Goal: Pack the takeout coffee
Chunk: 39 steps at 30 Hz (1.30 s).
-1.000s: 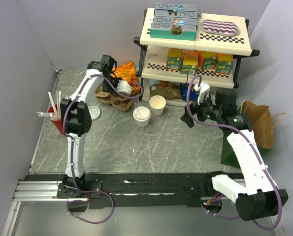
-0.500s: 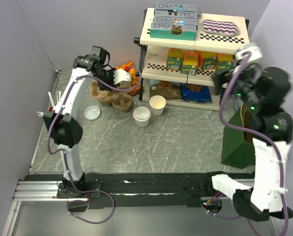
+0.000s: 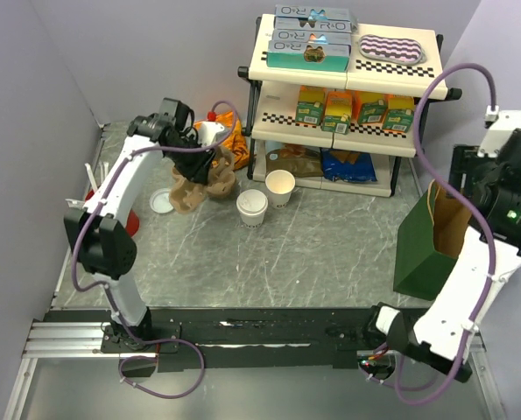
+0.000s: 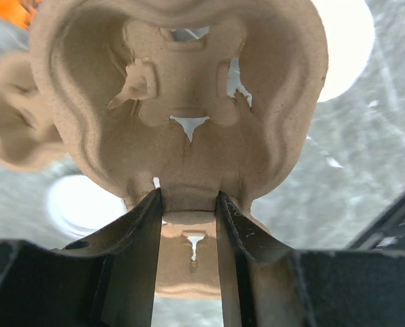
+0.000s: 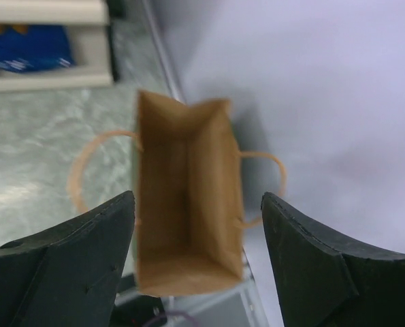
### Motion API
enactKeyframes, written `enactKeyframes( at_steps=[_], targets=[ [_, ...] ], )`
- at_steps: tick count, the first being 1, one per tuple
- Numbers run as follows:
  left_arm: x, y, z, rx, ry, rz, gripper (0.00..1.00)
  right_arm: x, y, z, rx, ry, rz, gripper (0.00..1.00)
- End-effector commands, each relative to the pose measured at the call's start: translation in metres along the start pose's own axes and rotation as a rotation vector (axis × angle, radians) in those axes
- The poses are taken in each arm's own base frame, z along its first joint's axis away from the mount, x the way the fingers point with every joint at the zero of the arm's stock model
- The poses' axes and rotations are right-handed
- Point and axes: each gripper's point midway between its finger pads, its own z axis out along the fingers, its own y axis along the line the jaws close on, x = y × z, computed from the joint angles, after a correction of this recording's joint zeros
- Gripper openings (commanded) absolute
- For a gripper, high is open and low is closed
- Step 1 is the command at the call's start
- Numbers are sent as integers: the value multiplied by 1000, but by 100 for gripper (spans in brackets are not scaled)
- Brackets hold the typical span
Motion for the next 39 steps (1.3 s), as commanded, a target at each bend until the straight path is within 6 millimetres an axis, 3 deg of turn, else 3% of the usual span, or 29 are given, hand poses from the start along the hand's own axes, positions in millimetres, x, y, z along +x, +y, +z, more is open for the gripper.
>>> enactKeyframes(
  at_steps=[1,5,13,19,22,25,26,29,33,39],
  targets=[
    [-43,-17,-42,-42,-249,-118,1,61,-10,-12,29,259,-20,82],
    [-57,-19,-53,-48,-308,-140,1,90,-16,6,41,362,20,83],
    [-60,-25,-60,-23,-325,-115,1,127,-23,55,14,469,68,82],
    [-77,-44,-77,56,-413,-115,1,133,-25,83,-18,443,27,75],
    [-95,-48,-95,59,-485,-52,1,135,-24,89,-27,432,14,68],
    [-110,-54,-117,48,-570,7,1,135,-20,91,-50,414,2,44],
    [-116,-57,-124,43,-600,48,1,135,-19,92,-62,409,0,30],
    [-127,-73,-143,40,-653,176,1,136,-14,87,-90,412,-16,9],
    [-135,-103,-152,80,-668,326,1,120,-3,66,-128,312,-65,2],
    [-148,-163,-155,169,-716,532,1,132,45,30,-297,246,-175,1]
  ],
)
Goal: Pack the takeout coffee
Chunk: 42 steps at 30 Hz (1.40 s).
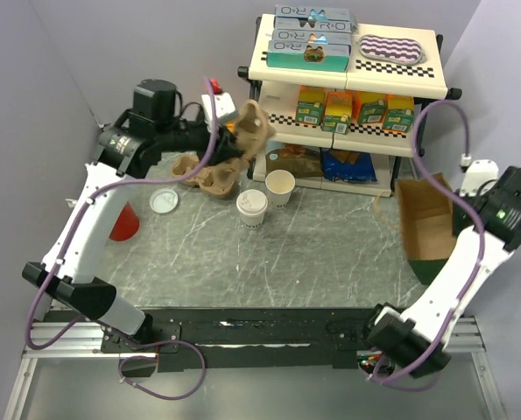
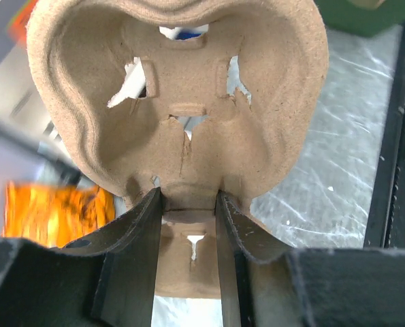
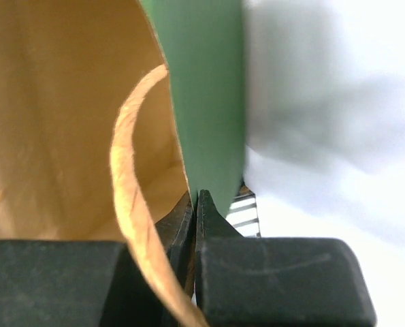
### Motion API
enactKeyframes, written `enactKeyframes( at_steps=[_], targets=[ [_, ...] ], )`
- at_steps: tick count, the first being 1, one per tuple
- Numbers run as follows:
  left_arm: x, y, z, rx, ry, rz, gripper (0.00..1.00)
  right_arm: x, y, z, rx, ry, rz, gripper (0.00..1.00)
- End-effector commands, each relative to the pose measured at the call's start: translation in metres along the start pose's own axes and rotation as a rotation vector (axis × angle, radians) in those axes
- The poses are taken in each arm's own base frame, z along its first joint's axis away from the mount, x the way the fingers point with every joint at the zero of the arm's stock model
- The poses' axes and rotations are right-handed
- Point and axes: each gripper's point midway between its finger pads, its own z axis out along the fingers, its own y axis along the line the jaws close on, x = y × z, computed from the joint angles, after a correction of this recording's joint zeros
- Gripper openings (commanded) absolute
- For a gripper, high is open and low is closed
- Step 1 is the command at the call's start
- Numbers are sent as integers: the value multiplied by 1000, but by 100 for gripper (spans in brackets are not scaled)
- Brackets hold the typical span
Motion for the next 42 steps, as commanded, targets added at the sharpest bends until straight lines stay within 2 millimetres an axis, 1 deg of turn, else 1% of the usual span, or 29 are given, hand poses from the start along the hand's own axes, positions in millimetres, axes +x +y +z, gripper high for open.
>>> enactKeyframes(
  at_steps=[1,2,3,4,5,6,7,8,9,10,11,12,13,14,15,16,18,19,20,21,23,26,28,30,32,33,36,41,42],
  targets=[
    [-38,-38,4,102,-109,193,1,15,51,-22,-146,-70,-148,0],
    [-44,-49,10,132,-129,217,1,19,59,-24,-168,-73,-168,0],
    [-49,-56,11,146,-150,234,1,23,72,-27,-198,-90,-204,0],
    [-55,-60,16,160,-188,256,1,26,80,-27,-222,-94,-222,0],
    [-61,-73,19,200,-222,257,1,29,88,-29,-244,-92,-227,0],
    [-70,-78,17,207,-268,267,1,31,100,-30,-281,-105,-268,0],
    [-79,-80,22,212,-327,284,1,33,104,-32,-284,-96,-250,0],
    [-88,-94,21,252,-369,268,1,34,110,-34,-309,-93,-254,0],
    [-96,-101,21,264,-400,275,1,31,114,-37,-324,-101,-255,0],
    [-97,-115,27,300,-416,273,1,29,121,-40,-354,-109,-262,0],
    [-109,-120,27,294,-470,300,1,27,126,-41,-378,-120,-266,0],
    [-115,-128,26,296,-497,314,1,25,128,-41,-389,-130,-274,0],
    [-112,-142,34,314,-508,324,1,24,132,-42,-404,-138,-292,0],
    [-120,-146,33,298,-550,361,1,22,135,-42,-419,-147,-295,0],
    [-122,-148,35,272,-559,374,1,20,137,-45,-436,-153,-298,0],
    [-119,-160,40,286,-560,386,1,20,140,-47,-453,-152,-298,0],
    [-124,-165,42,283,-572,389,1,17,148,-51,-505,-158,-297,0],
    [-126,-171,42,301,-578,384,1,16,150,-51,-514,-156,-287,0],
    [-126,-175,41,308,-587,392,1,16,152,-51,-522,-157,-282,0],
    [-133,-178,37,301,-621,411,1,15,154,-49,-530,-159,-274,0],
    [-126,-192,42,321,-627,430,1,11,158,-50,-544,-171,-250,0],
    [-132,-208,40,340,-657,474,1,7,162,-55,-576,-174,-231,0],
    [-130,-218,41,362,-663,496,1,5,165,-59,-594,-178,-234,0],
    [-121,-225,48,376,-647,511,1,8,168,-62,-622,-164,-242,0],
    [-118,-230,53,376,-654,519,1,12,170,-65,-636,-160,-253,0],
    [-109,-233,58,384,-641,519,1,13,169,-65,-632,-156,-250,0],
    [-103,-241,63,378,-646,551,1,16,167,-70,-617,-158,-249,0],
    [-100,-254,75,394,-659,611,1,22,168,-76,-630,-152,-263,0],
    [-103,-255,75,391,-668,625,1,23,168,-76,-630,-150,-267,0]
  ],
)
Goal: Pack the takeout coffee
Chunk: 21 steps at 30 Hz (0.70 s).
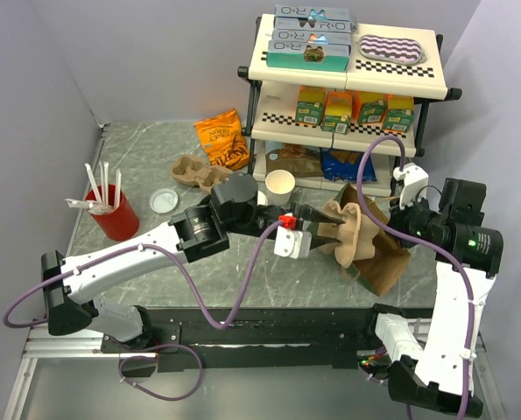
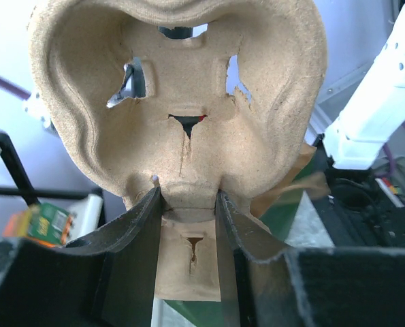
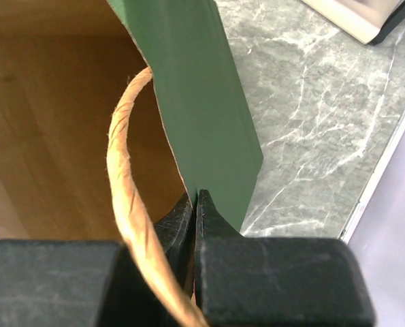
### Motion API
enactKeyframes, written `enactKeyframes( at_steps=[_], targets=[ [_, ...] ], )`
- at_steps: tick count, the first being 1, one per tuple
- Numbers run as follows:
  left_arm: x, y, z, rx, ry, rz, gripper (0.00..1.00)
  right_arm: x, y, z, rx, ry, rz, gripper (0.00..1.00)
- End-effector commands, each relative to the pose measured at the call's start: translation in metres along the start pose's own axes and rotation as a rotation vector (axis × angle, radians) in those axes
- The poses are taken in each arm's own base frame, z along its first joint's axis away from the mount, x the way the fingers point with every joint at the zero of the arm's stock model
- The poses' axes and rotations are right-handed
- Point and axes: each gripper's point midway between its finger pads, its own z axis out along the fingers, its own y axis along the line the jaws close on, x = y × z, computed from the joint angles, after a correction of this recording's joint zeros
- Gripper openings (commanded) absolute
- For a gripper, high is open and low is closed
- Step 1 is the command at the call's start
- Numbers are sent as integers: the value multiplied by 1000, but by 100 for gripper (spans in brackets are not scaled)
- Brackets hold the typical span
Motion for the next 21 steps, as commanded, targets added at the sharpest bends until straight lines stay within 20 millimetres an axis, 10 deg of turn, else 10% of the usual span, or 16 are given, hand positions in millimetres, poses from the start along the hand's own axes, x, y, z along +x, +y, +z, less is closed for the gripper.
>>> enactKeyframes(
  at_steps=[1,21],
  targets=[
    [-32,10,10,-24,-93,171,1,18,25,-17,-68,60,25,0],
    [-55,26,-1,-102,-72,323,1,20,31,-15,-101,49,5,0]
  ],
)
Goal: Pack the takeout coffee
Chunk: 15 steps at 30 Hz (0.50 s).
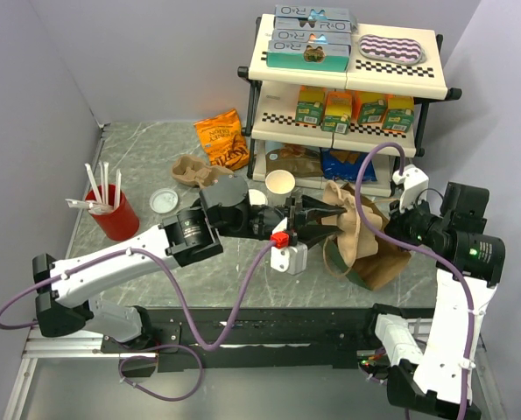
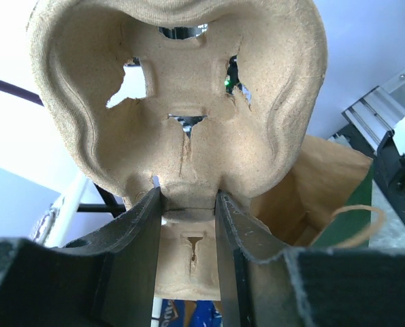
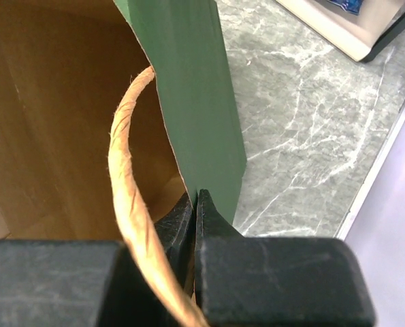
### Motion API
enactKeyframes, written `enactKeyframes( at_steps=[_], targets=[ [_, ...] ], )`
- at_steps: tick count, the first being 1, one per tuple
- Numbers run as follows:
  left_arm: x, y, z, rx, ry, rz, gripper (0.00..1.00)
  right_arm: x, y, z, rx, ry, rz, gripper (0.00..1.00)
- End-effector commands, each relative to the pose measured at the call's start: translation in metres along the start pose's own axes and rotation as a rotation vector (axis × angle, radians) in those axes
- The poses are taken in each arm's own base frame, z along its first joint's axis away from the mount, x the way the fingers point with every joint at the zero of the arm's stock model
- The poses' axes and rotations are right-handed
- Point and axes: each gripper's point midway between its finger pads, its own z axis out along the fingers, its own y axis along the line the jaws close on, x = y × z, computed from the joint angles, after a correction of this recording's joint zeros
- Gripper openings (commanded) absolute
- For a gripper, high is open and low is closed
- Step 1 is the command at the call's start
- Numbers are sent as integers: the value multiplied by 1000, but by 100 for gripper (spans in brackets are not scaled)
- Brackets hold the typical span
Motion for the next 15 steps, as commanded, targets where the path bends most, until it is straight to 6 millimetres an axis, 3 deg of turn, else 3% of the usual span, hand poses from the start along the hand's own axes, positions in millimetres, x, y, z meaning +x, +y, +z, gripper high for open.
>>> enactKeyframes(
  at_steps=[1,3,12,15],
  targets=[
    [-14,6,9,-10,-59,57,1,24,29,-10,-96,82,53,0],
    [-16,4,15,9,-75,60,1,23,30,-10,-99,75,51,0],
    [46,-41,36,129,30,71,1,21,34,-14,-104,56,43,0],
    [54,-47,38,170,71,84,1,19,34,-17,-101,51,32,0]
  ],
)
